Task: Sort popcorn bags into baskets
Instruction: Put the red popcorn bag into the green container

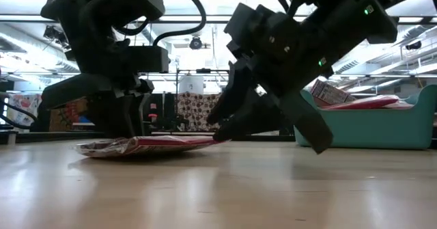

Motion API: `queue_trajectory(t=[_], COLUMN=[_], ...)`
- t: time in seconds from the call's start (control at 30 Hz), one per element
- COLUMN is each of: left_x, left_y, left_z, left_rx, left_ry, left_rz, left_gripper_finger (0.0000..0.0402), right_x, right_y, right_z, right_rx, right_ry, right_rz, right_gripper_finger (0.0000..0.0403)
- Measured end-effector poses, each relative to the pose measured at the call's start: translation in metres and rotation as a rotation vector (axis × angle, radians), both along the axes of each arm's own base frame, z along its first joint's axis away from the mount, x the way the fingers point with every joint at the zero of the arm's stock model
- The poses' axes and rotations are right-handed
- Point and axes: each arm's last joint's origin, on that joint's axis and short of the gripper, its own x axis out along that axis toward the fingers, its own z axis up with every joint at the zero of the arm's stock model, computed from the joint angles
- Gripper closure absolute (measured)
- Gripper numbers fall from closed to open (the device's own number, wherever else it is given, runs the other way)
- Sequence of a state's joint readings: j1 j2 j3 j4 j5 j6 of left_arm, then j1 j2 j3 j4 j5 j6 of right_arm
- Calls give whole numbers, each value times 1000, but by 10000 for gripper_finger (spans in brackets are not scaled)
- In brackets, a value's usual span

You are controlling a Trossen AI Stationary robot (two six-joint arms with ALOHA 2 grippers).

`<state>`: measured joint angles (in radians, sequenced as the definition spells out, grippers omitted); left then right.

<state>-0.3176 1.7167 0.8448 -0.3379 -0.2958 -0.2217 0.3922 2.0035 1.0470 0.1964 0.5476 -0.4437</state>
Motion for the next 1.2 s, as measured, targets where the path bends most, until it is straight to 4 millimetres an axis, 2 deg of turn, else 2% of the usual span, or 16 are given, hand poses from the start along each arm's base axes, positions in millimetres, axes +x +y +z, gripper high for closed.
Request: queue_trajectory(t=[0.23,0.67,0.83,1.0,1.2], left_x=[6,17,17,24,32], left_y=[0,4,7,6,2], left_z=[1,4,4,-5,-18], left_rx=[-33,-71,-68,-78,-112], left_ry=[-63,-165,-164,-179,-204], left_rz=[12,45,54,61,45], left_gripper_finger=[272,272,272,272,272], right_x=[4,0,-6,-3,-12], right_y=[0,-1,12,27,20], right_z=[1,-5,-4,7,-3], right_rx=[-32,-117,-188,-147,-131], right_ry=[-33,80,79,55,180], right_rz=[26,139,141,190,130], right_gripper_finger=[250,250,250,250,250])
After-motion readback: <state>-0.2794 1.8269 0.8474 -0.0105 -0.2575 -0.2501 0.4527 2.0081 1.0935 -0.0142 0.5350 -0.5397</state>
